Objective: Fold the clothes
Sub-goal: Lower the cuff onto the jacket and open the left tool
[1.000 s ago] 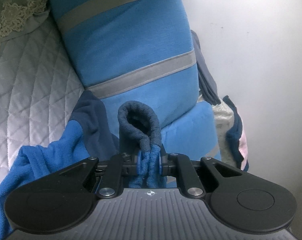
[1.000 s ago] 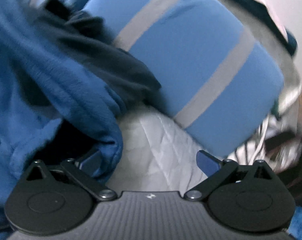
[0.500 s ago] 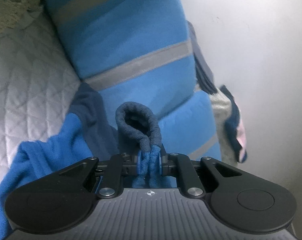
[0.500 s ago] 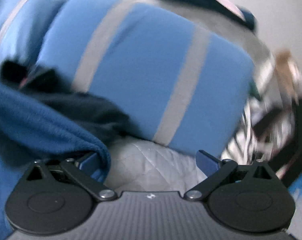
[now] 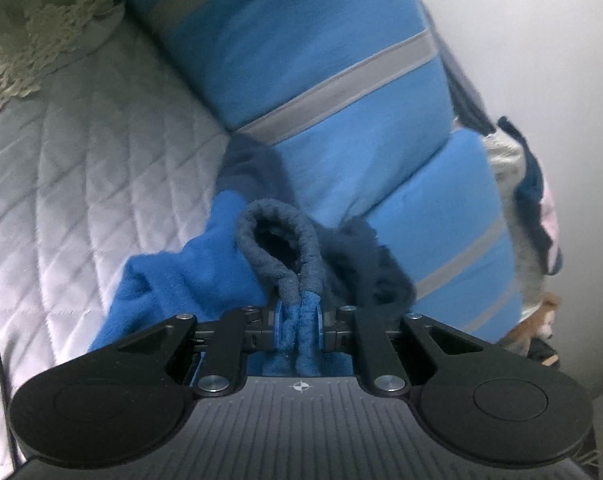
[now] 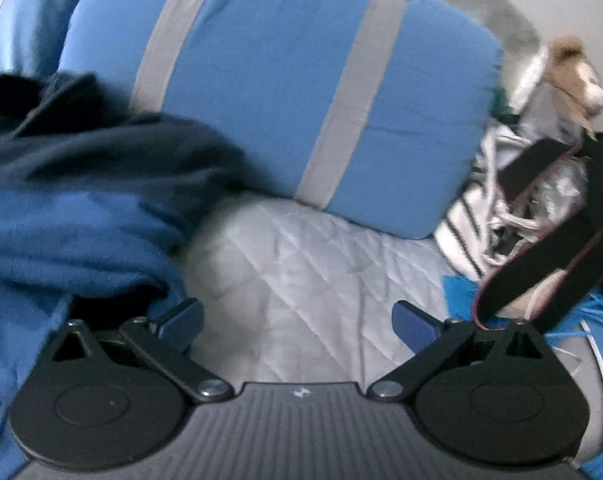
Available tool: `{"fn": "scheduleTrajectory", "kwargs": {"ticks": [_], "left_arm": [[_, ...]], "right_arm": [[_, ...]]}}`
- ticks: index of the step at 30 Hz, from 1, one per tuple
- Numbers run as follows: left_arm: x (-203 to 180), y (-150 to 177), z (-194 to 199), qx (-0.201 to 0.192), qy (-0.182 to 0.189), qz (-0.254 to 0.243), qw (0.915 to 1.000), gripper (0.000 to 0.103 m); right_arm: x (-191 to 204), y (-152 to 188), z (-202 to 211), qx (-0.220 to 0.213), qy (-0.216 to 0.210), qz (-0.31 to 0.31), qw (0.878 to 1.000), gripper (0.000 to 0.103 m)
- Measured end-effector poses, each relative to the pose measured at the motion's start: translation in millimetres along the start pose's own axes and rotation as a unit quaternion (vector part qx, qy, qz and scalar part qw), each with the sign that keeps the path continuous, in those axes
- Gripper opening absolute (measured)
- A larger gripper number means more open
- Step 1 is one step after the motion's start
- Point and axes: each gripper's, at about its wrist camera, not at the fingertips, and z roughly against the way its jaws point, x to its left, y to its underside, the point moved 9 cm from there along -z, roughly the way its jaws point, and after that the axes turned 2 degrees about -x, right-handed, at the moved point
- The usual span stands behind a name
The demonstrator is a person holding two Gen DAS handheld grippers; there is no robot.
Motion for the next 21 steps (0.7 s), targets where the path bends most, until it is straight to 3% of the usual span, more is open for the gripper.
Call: {"fn": "scheduleTrajectory", "kwargs": {"ticks": [3, 6, 11, 15, 21], "left_arm": [[-2.7, 0.8, 1.0, -0.001, 0.003, -0.004, 1.0000, 0.015], [-8.0, 0.5, 3.4, -0.003, 0.011, -0.009, 0.9999, 0.015], [-10.9, 2.6, 3.8, 0.000, 0.012, -0.012, 0.9998, 0.015], [-10.3, 4.2, 6.1, 0.005, 0.010, -0.016, 0.9998, 0.015], [1.5, 14.4, 6.5, 0.019, -0.010, -0.028, 0.9994, 0.015]], "right_arm": [[6.0, -9.2, 17.5, -0.034, -0.021, 0.000, 0.999, 0.103], [33.7, -14.1, 35.0, -0.072, -0.068, 0.053, 0.994, 0.103], [94.8, -6.1, 56.4, -0.124, -0.109, 0.202, 0.965, 0.103], [124.6, -0.9, 59.0, -0.137, -0.102, 0.267, 0.948, 0.103], [135.6, -16.7, 73.6, -0.173, -0.081, 0.264, 0.945, 0.103]]}}
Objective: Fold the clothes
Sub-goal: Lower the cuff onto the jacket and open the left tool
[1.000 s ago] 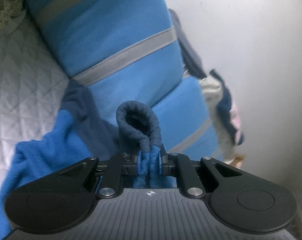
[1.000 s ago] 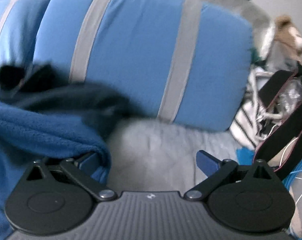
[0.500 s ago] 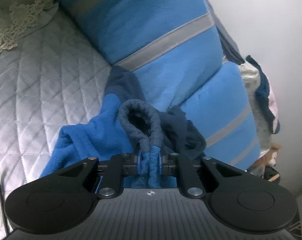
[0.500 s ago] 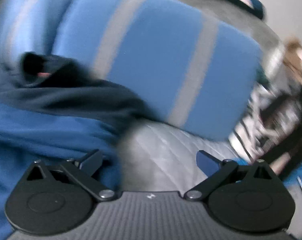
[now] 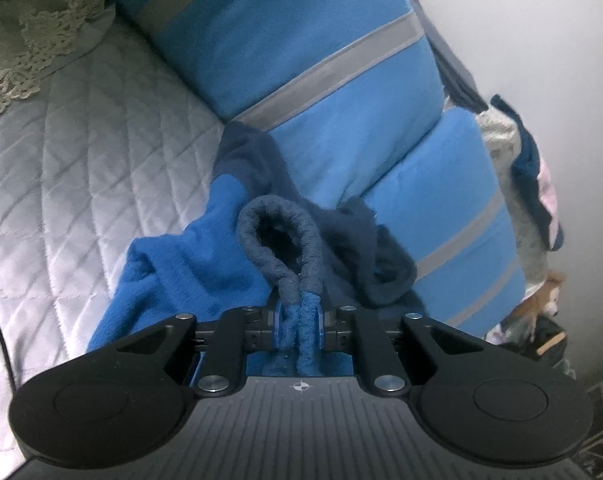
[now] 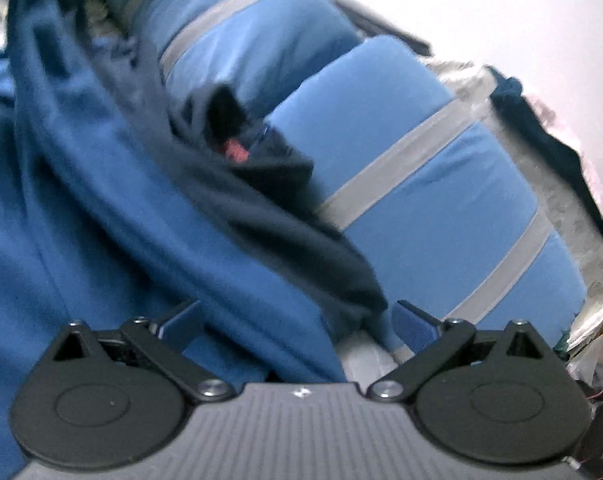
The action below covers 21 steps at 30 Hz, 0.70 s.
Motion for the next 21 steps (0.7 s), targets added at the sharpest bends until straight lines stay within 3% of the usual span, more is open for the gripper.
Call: {"fn": "scheduleTrajectory", "kwargs": {"ticks": [4, 8, 15, 21], "left_arm": [[26.5, 9.8, -3.4, -0.005, 0.014, 0.048, 0.9987, 0.016], [61.3, 25.9, -9.2, -0.003, -0.001, 0.091, 0.9958, 0.016], [71.0, 53.0, -5.7, -0.036, -0.047, 0.002, 0.9983, 0.019], [71.0, 53.0, 0.1, -0.027, -0.058, 0.018, 0.9978, 0.018]], "right_arm": [[-21.1, -15.2, 13.3, -0.033, 0.056, -0.044, 0.997, 0.103], [-44.3, -14.7, 17.2, -0.035, 0.108, -0.087, 0.990, 0.103], [-68.5, 0.8, 10.3, -0.003, 0.128, -0.160, 0.979, 0.103], [-71.3, 6.4, 4.0, 0.010, 0.129, -0.173, 0.976, 0.103]]}}
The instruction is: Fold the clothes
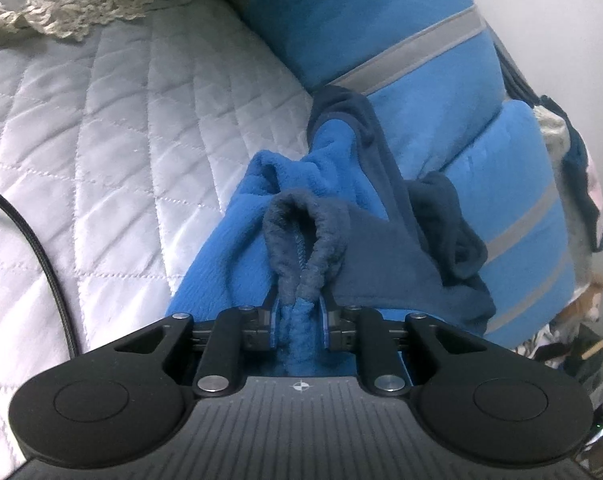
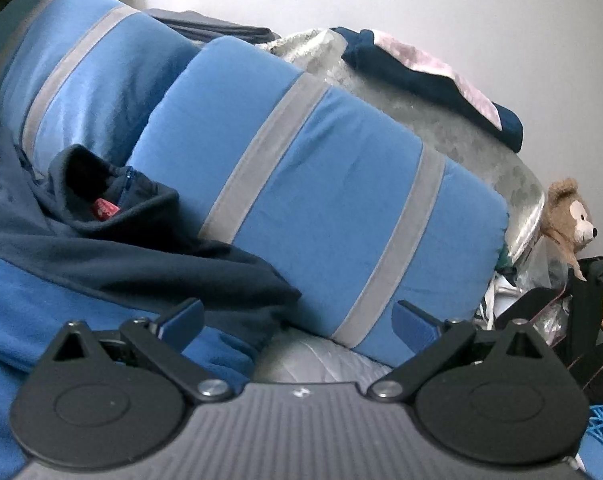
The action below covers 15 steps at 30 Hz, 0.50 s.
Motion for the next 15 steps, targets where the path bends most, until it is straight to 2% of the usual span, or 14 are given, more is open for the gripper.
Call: {"fn": "scheduleTrajectory", "kwargs": {"ticks": [4, 7, 11, 13, 15], "left_arm": [[-0.2, -1.2, -5.8, 0.010, -0.006, 0.010, 0.9999, 0.021], [-4.8, -5.3, -8.9, 0.031, -0.016, 0.007, 0.9994, 0.030], [-20.9, -13.4, 5.2, 0.025, -0.064, -0.040, 0.9968, 0.056], [-29.9, -18.2, 19.3, 0.007, -0.096, -0.065, 0.9932, 0.061], [-42.2, -25.7, 36.2, -0.019, -0.128, -0.094, 0.9870, 0.061]], "right_arm": [[-8.5, 3.6, -4.9, 0.015, 0.005, -0.025, 1.000, 0.103], [-17.9, 9.0, -10.2, 0.035, 0.004, -0.063, 0.997, 0.103], [-34.2, 18.1, -16.5, 0.064, -0.010, -0.137, 0.988, 0.103], [-42.3, 22.7, -18.9, 0.078, -0.025, -0.179, 0.980, 0.103], [-47.0, 26.2, -19.7, 0.091, -0.045, -0.214, 0.972, 0.103]]}}
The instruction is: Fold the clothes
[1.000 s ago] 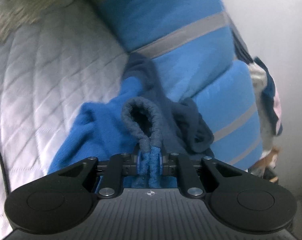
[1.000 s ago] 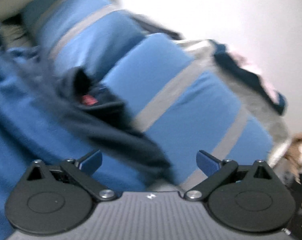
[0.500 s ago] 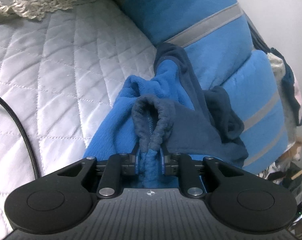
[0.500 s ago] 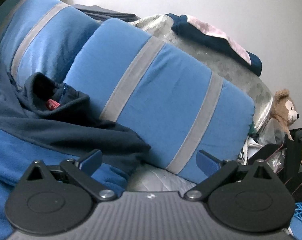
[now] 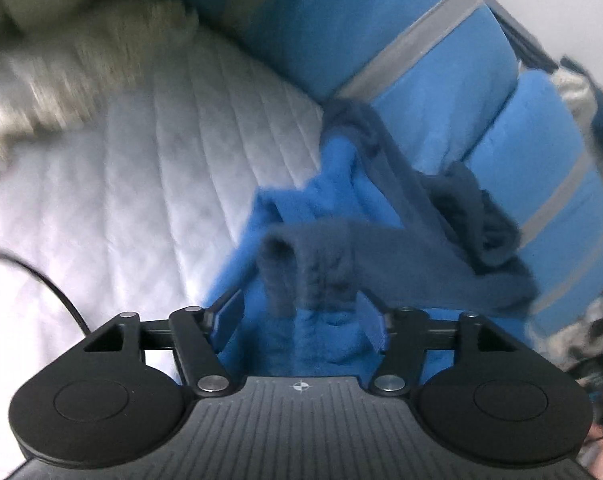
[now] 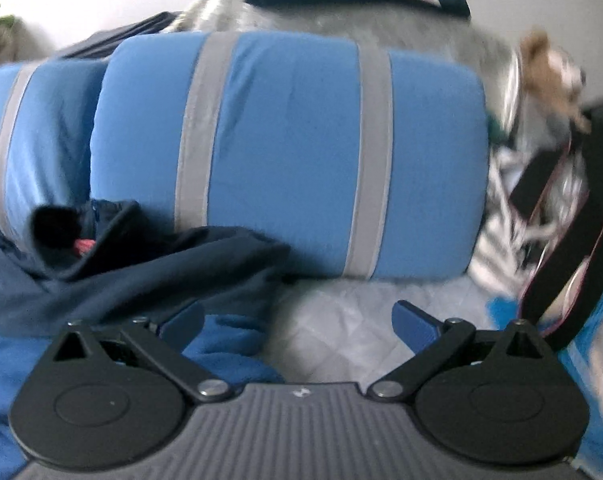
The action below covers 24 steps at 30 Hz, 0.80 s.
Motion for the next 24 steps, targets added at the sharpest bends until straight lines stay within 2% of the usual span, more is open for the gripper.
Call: {"fn": "scheduleTrajectory", "kwargs": {"ticks": [2, 3, 6, 11, 14, 15, 16, 18, 20, 22, 24], "left_arm": [[-8.0, -12.0, 17.4, -0.038, -0.005, -0.011, 0.9992, 0.062], [-14.3, -18.2, 25.9, -0.061, 0.007, -0.015, 0.9980, 0.065], [-37.7, -29.9, 34.5, -0.093, 0.048, -0.034, 0.9939, 0.069], [-77.3, -30.1, 33.4, -0.105, 0.103, -0.060, 0.9872, 0.071], [-96.5, -23.4, 30.6, -0.091, 0.122, -0.075, 0.9855, 0.072], [-102.3, -20.4, 29.3, -0.088, 0.127, -0.082, 0.9847, 0.072], [-108.0, -17.4, 27.8, -0.084, 0.131, -0.090, 0.9837, 0.072], [-118.1, -11.8, 24.7, -0.076, 0.138, -0.102, 0.9822, 0.072], [-124.7, -7.9, 20.5, -0.069, 0.141, -0.109, 0.9815, 0.072], [-127.3, -4.8, 17.4, -0.066, 0.138, -0.114, 0.9816, 0.072], [-127.5, -3.6, 13.7, -0.063, 0.134, -0.112, 0.9825, 0.072]], "right_arm": [[-4.6, 0.9, 0.3, 0.014, -0.020, -0.032, 0.999, 0.103], [-5.7, 0.5, 2.4, 0.019, -0.027, -0.045, 0.998, 0.103], [-5.1, -4.6, 14.5, 0.029, -0.043, -0.066, 0.996, 0.103], [10.1, -33.8, 70.6, -0.016, -0.091, -0.047, 0.995, 0.103], [18.9, -42.5, 103.7, -0.037, -0.149, -0.031, 0.988, 0.103], [19.4, -42.0, 112.8, -0.036, -0.184, -0.045, 0.981, 0.103], [19.7, -39.3, 119.6, -0.024, -0.238, -0.073, 0.968, 0.103], [18.0, -33.8, 130.3, 0.002, -0.332, -0.129, 0.934, 0.103], [12.3, -21.9, 130.2, 0.044, -0.392, -0.184, 0.901, 0.103], [3.8, -2.3, 116.6, 0.094, -0.387, -0.226, 0.889, 0.103], [-6.5, 17.2, 97.7, 0.123, -0.356, -0.261, 0.889, 0.103]]}}
